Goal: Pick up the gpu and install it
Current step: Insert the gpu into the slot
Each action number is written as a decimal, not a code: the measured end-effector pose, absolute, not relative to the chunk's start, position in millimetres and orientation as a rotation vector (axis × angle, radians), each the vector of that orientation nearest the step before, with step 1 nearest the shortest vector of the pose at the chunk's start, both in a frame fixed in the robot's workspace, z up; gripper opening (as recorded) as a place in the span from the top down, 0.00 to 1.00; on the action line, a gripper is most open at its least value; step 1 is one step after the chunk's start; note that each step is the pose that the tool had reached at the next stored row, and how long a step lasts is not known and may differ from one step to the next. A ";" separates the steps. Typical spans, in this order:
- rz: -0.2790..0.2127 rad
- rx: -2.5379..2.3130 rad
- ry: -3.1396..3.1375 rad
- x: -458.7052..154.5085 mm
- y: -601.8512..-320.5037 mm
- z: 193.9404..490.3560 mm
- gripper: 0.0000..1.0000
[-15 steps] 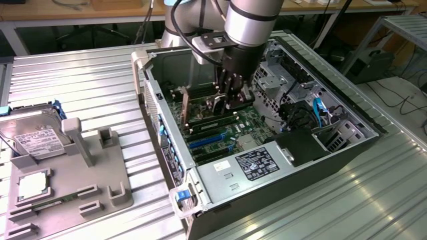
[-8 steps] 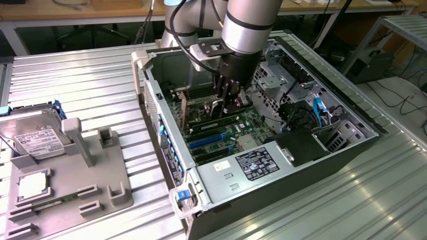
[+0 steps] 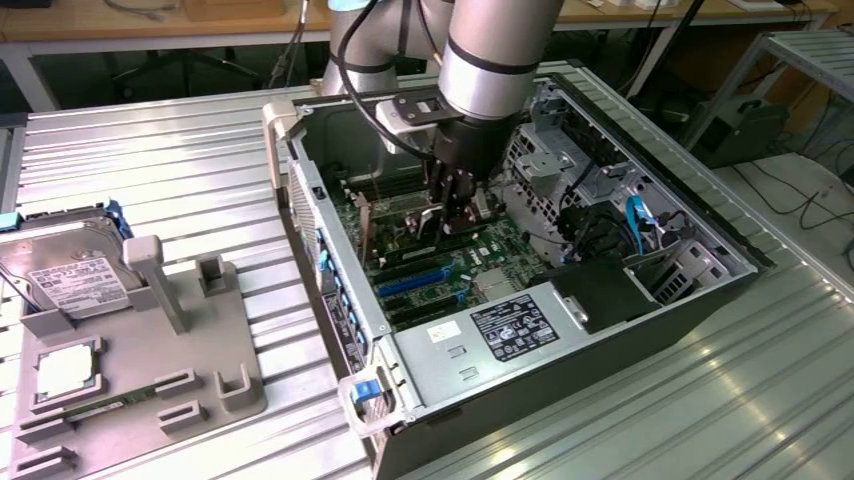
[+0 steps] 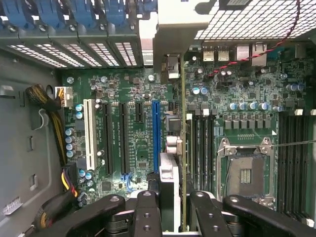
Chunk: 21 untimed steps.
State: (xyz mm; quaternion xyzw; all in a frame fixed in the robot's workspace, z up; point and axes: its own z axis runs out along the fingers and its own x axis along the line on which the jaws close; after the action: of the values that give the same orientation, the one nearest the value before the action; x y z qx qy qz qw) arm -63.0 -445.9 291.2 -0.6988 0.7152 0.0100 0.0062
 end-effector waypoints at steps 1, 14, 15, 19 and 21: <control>0.032 -2.187 2.238 -63.4 -446.4 291.0 0.72; 0.032 -2.180 2.244 -64.9 -451.5 280.8 0.72; 0.033 -2.179 2.244 -65.0 -451.6 280.0 0.72; 0.035 -2.178 2.243 -67.3 -451.7 276.9 0.72; 0.035 -2.178 2.243 -67.4 -452.0 274.9 0.72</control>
State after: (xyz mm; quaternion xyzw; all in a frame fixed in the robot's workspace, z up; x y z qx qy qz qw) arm -67.4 -452.0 274.9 -0.6966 0.7173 0.0112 0.0073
